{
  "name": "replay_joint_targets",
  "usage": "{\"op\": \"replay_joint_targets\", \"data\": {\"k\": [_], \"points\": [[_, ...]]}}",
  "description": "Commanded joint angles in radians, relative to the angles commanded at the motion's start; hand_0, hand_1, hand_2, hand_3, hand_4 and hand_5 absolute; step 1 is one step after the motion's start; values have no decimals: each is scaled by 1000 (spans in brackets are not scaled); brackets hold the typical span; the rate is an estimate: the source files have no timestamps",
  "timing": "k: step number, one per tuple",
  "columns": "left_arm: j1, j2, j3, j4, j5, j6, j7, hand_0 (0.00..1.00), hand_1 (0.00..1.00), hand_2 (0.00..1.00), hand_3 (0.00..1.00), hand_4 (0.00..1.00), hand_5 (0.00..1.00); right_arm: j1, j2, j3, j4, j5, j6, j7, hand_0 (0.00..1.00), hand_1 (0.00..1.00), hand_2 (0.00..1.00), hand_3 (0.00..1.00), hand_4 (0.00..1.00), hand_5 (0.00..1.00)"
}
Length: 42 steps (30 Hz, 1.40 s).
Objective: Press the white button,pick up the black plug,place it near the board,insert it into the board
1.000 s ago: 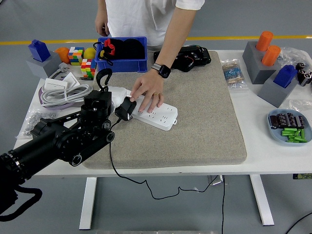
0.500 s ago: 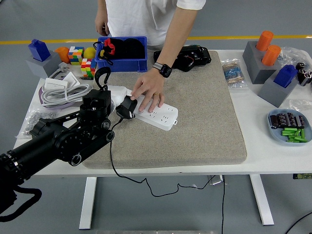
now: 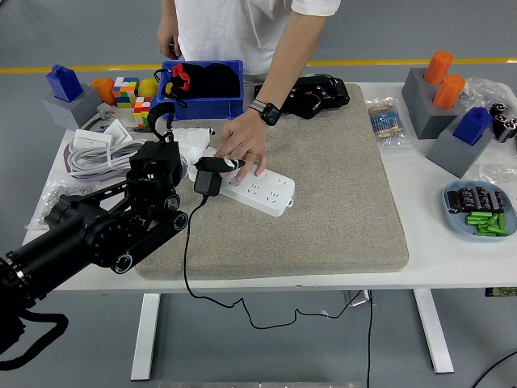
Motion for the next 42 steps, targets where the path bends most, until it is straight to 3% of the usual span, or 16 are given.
{"op": "replay_joint_targets", "data": {"k": [11,16,17,18,27,37,42], "points": [[94,50,-91,-128,51,125,0,919,982,980,982,927,998,-1,3,8,0,-3,0,0,643,582,615,549,638,310],[148,76,-136,-161,48,173,-26,914,974,965,961,923,983,-3,5,12,0,-5,0,1,643,582,614,549,638,310],[155,78,-143,-162,47,176,-30,914,974,965,961,923,983,-3,5,12,0,-5,1,1,643,582,614,549,638,310],[161,80,-149,-162,46,179,-33,902,948,930,930,891,913,-4,5,12,0,-5,1,1,643,582,613,549,639,309],[229,88,-227,-185,56,205,-62,893,942,913,920,883,894,-2,7,15,2,-5,2,2,643,582,613,549,639,309],[317,140,-266,-304,52,218,-78,897,934,902,905,894,860,-3,6,17,3,-5,2,3,643,580,613,548,640,308],[354,158,-280,-323,51,221,-86,897,934,902,905,894,860,-1,7,12,4,-4,3,3,643,580,613,548,640,308]]}}
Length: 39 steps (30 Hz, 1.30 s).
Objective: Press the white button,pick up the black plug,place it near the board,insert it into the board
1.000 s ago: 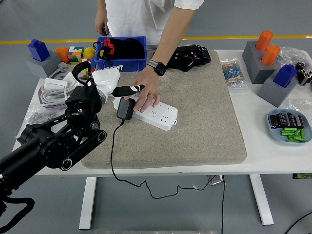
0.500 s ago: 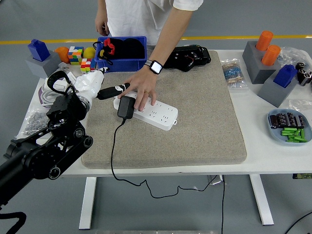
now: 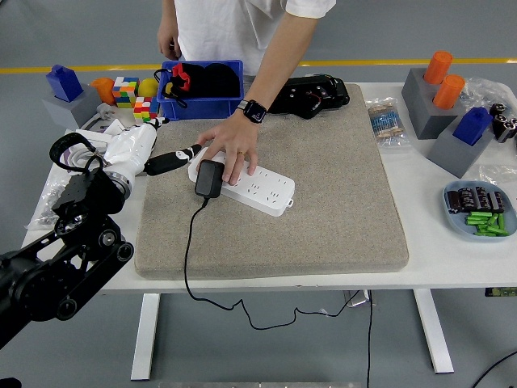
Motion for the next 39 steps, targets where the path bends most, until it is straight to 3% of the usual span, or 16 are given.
{"op": "replay_joint_targets", "data": {"k": [12,39], "points": [[45,33,38,-57,-22,12,-42,895,927,893,886,875,826,2,-3,-9,0,7,-2,3,642,579,613,548,643,311],[78,29,72,-100,-46,10,-49,894,910,874,848,859,772,-7,0,4,1,4,-6,8,640,578,613,548,649,317]]}}
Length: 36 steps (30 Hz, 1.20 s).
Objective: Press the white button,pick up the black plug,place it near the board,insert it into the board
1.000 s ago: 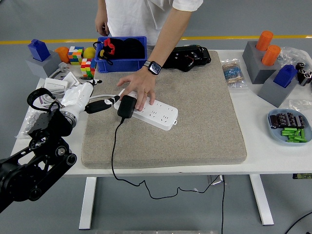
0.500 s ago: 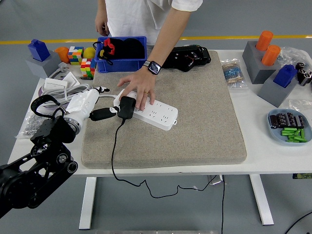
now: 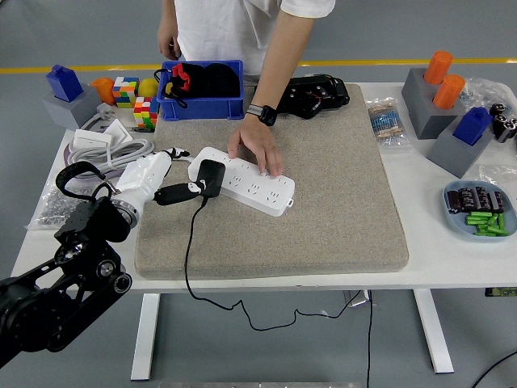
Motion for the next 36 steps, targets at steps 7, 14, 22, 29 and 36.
{"op": "replay_joint_targets", "data": {"k": [7,14,22,29,36], "points": [[7,8,27,-30,-10,-7,7,893,908,864,846,857,765,0,1,0,0,0,-2,3,640,577,614,549,649,317],[-3,1,56,-24,-18,-12,8,893,904,855,832,855,751,2,1,-3,1,1,-3,4,639,577,613,547,649,318],[-28,-8,67,-18,-19,-17,10,893,901,854,835,850,729,2,-1,-5,-1,5,-4,5,640,576,613,547,649,318],[-43,-17,85,-10,-21,-23,14,894,901,852,832,849,726,4,-2,-4,0,4,-4,6,637,577,613,547,649,318],[-56,-26,109,5,-26,-24,12,893,900,852,832,849,724,3,-1,-7,0,5,-4,6,638,576,612,546,649,318]]}}
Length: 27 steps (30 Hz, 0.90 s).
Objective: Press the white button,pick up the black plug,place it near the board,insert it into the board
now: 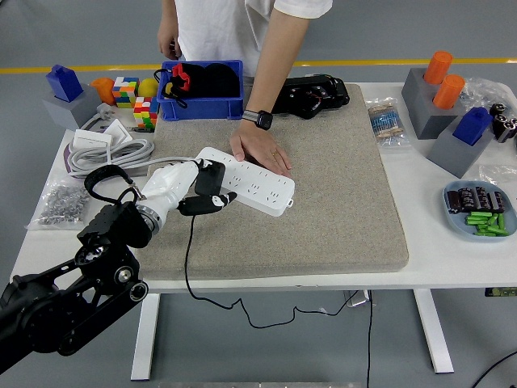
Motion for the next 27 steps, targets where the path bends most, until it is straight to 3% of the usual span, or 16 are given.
{"op": "replay_joint_targets", "data": {"k": [27], "points": [[-106,-55,61,131,36,-16,6,893,896,848,830,835,701,3,-3,-4,0,5,-1,2,639,578,611,546,649,319]]}}
